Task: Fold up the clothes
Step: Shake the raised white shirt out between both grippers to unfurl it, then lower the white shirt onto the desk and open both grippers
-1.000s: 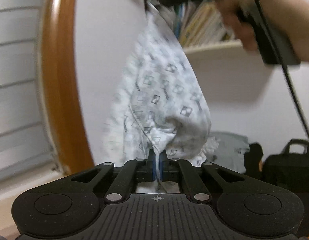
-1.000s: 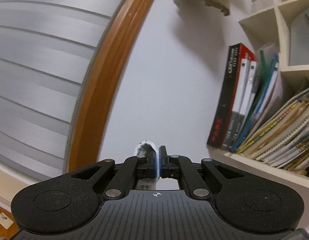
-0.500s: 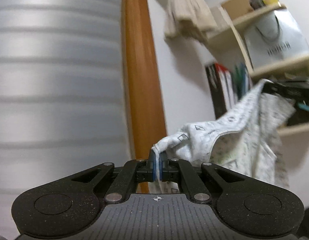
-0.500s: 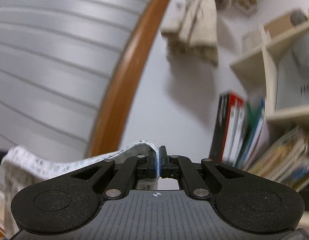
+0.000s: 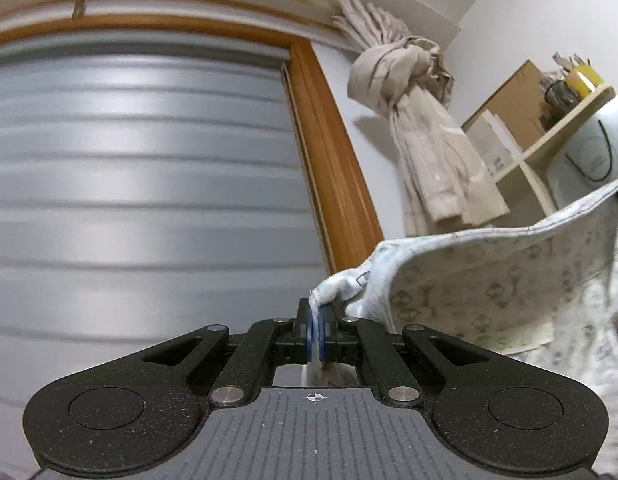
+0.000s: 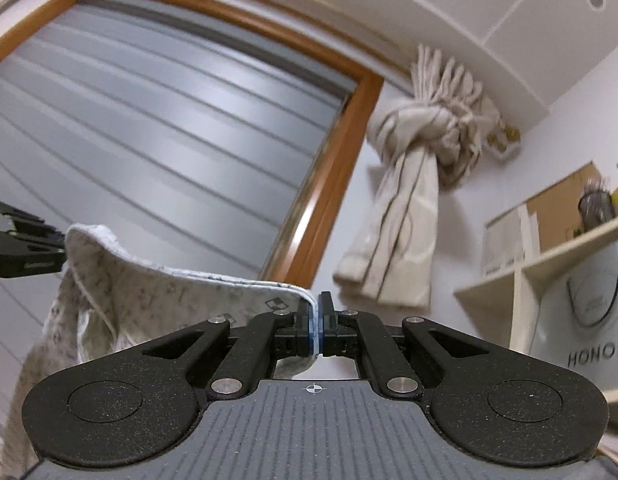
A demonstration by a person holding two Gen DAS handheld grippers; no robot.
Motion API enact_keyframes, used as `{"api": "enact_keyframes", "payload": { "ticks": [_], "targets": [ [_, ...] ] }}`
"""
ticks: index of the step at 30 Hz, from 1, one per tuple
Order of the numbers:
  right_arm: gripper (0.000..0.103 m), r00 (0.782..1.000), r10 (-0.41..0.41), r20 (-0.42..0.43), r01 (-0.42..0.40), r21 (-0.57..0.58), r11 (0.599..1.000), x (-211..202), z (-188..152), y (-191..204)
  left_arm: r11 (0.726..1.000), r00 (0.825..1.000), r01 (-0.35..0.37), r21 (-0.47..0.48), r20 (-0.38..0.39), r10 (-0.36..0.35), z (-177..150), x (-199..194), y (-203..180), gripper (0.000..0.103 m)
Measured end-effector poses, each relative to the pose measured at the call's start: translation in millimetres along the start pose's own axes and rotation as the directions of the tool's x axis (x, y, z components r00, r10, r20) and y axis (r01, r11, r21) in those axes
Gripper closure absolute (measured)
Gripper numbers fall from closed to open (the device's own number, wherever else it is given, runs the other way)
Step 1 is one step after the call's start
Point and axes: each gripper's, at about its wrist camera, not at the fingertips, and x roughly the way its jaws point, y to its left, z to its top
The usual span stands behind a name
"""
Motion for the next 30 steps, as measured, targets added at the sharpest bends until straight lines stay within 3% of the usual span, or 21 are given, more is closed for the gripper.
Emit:
{"api": "enact_keyframes", "payload": {
  "ticks": [3,8,11,14,16,18,23,26,28,30],
  "targets": [
    [0.100,1.000,0.009,0.003,-0.009,0.002,1.000,-1,3,0,0.999,1.000,-0.019,0.028,-0.018,0.019,-8,11,-5,0.100],
    [0.100,0.995,0.040,-0.087,-0.040,-0.003,0.999,19,-45,3,0.998,0.990,0.022,0.056,-0.137,-0.014,-75,49,-27,0.100],
    [0.100,0.984,0.057,-0.167,-0.058,0.000,0.998,33,-94,8,0.995,0.972,0.078,0.062,-0.227,-0.062,-135,76,-56,0.100],
    [0.100,0.961,0.070,-0.269,-0.071,0.005,0.997,45,-156,11,0.988,0.940,0.146,0.047,-0.319,-0.124,-202,100,-89,0.100],
    [0.100,0.935,0.078,-0.345,-0.079,0.011,0.997,51,-203,11,0.980,0.905,0.198,0.026,-0.389,-0.172,-254,113,-114,0.100],
    [0.100,0.899,0.082,-0.429,-0.082,0.018,0.996,56,-256,9,0.967,0.857,0.255,0.004,-0.463,-0.224,-308,126,-144,0.100],
    [0.100,0.772,0.082,-0.630,-0.071,0.042,0.997,58,-392,2,0.932,0.723,0.355,-0.076,-0.609,-0.326,-417,150,-220,0.100],
    [0.100,0.693,0.076,-0.717,-0.051,0.056,0.997,57,-460,-5,0.912,0.671,0.399,-0.093,-0.649,-0.359,-449,160,-258,0.100],
    [0.100,0.648,0.076,-0.758,-0.033,0.073,0.997,58,-495,-11,0.893,0.620,0.434,-0.120,-0.679,-0.393,-465,168,-280,0.097],
    [0.096,0.594,0.100,-0.799,-0.003,0.122,0.993,61,-524,-20,0.872,0.559,0.469,-0.141,-0.717,-0.417,-478,176,-296,0.088]
  ]
}}
